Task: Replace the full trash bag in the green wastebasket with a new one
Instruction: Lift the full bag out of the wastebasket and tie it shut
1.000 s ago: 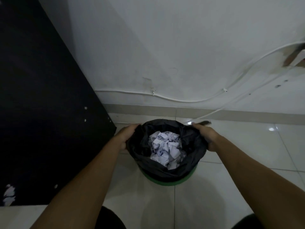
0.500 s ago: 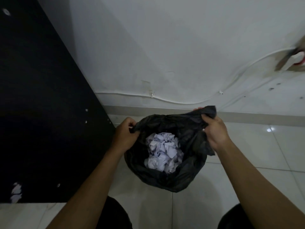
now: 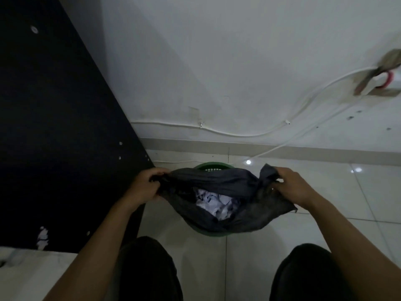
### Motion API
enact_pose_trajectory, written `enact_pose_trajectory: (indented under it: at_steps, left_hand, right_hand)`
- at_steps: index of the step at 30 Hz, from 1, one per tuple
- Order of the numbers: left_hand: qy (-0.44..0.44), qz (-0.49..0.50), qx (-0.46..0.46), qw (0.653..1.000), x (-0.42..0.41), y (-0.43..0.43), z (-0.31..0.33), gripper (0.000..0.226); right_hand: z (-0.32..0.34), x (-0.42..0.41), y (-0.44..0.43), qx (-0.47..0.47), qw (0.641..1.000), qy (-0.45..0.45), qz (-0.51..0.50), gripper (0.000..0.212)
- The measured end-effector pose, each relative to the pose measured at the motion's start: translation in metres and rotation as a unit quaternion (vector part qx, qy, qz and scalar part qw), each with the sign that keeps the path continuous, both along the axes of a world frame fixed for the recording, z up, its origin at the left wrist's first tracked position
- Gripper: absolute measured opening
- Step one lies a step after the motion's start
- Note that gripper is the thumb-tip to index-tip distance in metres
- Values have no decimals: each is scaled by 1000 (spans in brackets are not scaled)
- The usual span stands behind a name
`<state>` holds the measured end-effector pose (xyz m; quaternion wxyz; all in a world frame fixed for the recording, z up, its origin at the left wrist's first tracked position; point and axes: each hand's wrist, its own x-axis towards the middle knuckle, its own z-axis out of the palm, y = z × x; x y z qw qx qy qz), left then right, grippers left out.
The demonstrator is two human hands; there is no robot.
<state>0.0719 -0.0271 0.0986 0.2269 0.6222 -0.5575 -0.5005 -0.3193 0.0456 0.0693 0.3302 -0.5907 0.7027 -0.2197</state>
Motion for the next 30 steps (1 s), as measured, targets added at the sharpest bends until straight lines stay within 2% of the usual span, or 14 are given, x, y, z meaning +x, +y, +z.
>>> enact_pose_trajectory:
  at_steps: [2,5,9,11,12,14,16,19,21,23,25,27,28,30]
  left_hand:
    - [-7,99,-24,995,10,-6,4,45]
    - [-14,174,-34,984,22,-13,8,40]
    - [7,205,28,978,26,-9,6,21]
    - [-37,198,31,979,33,-3,9,11]
    - [-84,175,11,981,37,0,12,20]
    - [-187,90,-71,976,34,8,22,43]
    - [-291,-29,-189,937,10,21,30,74]
    - [-378,-211,-239,869,-46,22,23,114]
    - [-382,-296,-202,852,-71,15,5,107]
    - [-363,-318,-202,852,-80,5,-7,70]
    - [-327,-292,-225,870,-80,2,-11,39]
    - [-213,-262,-221,915,-77,3,-11,26]
    - [-174,-249,-221,927,-73,4,-8,22]
    - [-199,-240,-228,923,-60,3,-8,20]
  right_hand:
    - [9,-7,-2,-7,995,-67,-79,29]
    - [21,-11,-10,35,948,-247,-199,19]
    - [27,-13,-2,105,915,-303,-245,13]
    - [31,-22,5,105,893,-341,-275,11]
    - [32,-26,7,94,885,-345,-297,12]
    - [38,-27,9,18,903,-277,-327,23]
    - [49,-7,10,-138,937,-119,-297,34]
    - [62,50,7,-292,948,110,-63,50]
    - [59,88,-2,-230,946,213,85,83]
    - [44,109,-13,-110,932,302,169,116]
    - [28,112,-25,-29,916,355,187,130]
    - [17,105,-35,31,918,356,172,118]
    - [14,99,-38,49,925,338,167,98]
    - [14,88,-39,49,954,248,159,44]
